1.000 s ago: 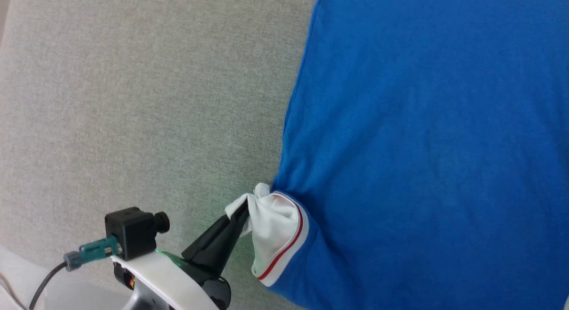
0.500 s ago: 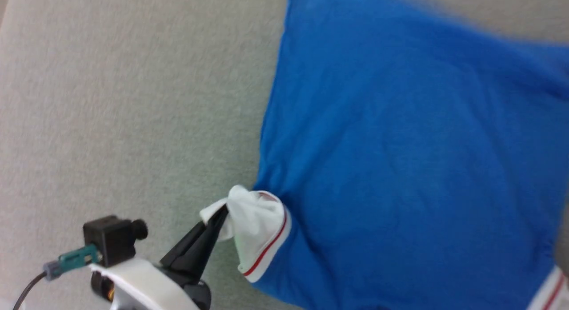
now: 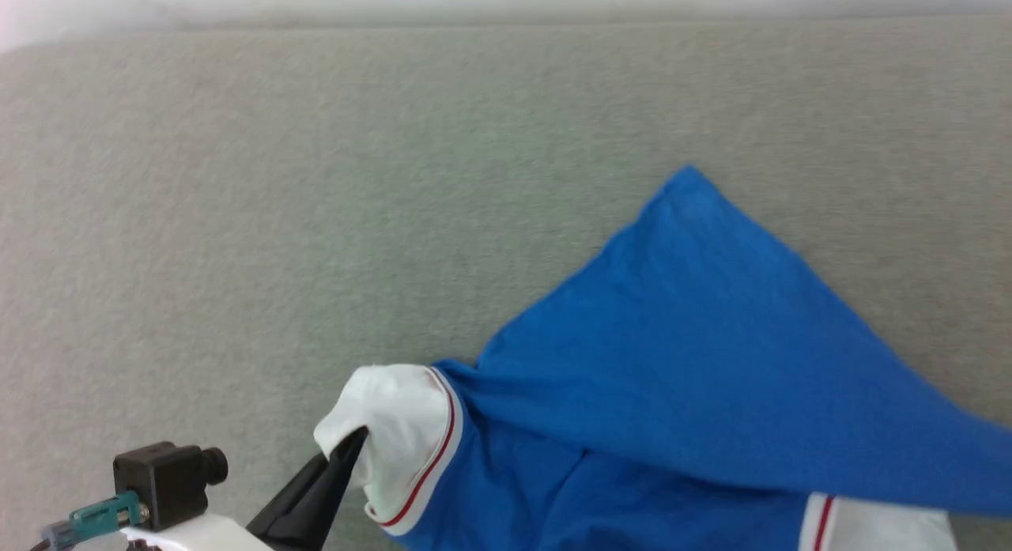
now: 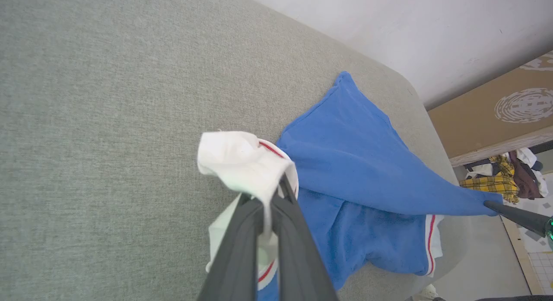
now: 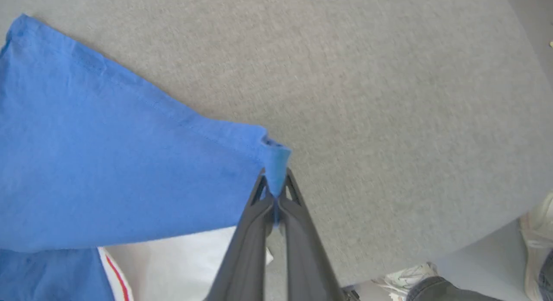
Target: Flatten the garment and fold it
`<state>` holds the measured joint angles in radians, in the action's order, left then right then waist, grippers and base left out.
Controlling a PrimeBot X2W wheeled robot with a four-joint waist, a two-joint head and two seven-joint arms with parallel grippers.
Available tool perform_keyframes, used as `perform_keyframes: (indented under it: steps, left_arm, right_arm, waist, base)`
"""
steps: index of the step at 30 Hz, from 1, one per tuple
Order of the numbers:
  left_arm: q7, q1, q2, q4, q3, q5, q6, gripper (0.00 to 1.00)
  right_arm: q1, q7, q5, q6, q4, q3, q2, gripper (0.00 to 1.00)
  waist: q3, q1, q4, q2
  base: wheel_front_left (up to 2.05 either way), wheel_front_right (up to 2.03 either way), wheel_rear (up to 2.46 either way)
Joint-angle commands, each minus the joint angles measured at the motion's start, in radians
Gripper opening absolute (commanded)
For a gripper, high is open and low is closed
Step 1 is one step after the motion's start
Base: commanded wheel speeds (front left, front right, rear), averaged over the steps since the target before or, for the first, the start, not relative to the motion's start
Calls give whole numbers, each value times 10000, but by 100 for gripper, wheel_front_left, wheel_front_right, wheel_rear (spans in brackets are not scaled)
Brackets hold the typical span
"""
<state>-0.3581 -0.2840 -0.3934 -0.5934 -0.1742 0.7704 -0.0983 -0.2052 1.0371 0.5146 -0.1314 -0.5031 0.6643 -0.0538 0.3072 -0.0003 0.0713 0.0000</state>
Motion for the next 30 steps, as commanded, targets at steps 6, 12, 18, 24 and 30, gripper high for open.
perform_keyframes:
  steps: [6,12,18,24,30]
  left_arm:
    - [-191,-224,-164,-167,10,25,-157,0]
    - [-485,-154,-257,-194,-209,-121,-261,0]
    - [-762,79,-268,-239,-477,-252,-346,0]
    - [-802,292,-154,-366,-641,-242,-349,0]
    - [-476,548,65,-396,-743,-203,-152,0]
  right_arm:
    - [-1013,-1744,251,7,1101,-630,32,0]
    - [-871,-4102,-342,7,3111,-2224,34,0]
    - [-300,-5294,-1136,7,4931,-3102,34,32]
    - [-287,-4683,-1181,7,3520,-2585,35,100]
    - [1023,-2676,-1393,7,-391,-2268,-267,100]
  waist:
    - [-757,3,-768,0]
    - [-1047,3,-727,0]
    - [-1133,3,-686,0]
    - [-904,3,-502,0]
    - [-312,3,-75,0]
  base:
    - [0,0,0]
    - [0,0,0]
    - [0,0,0]
    - [0,0,0]
    - [0,0,0]
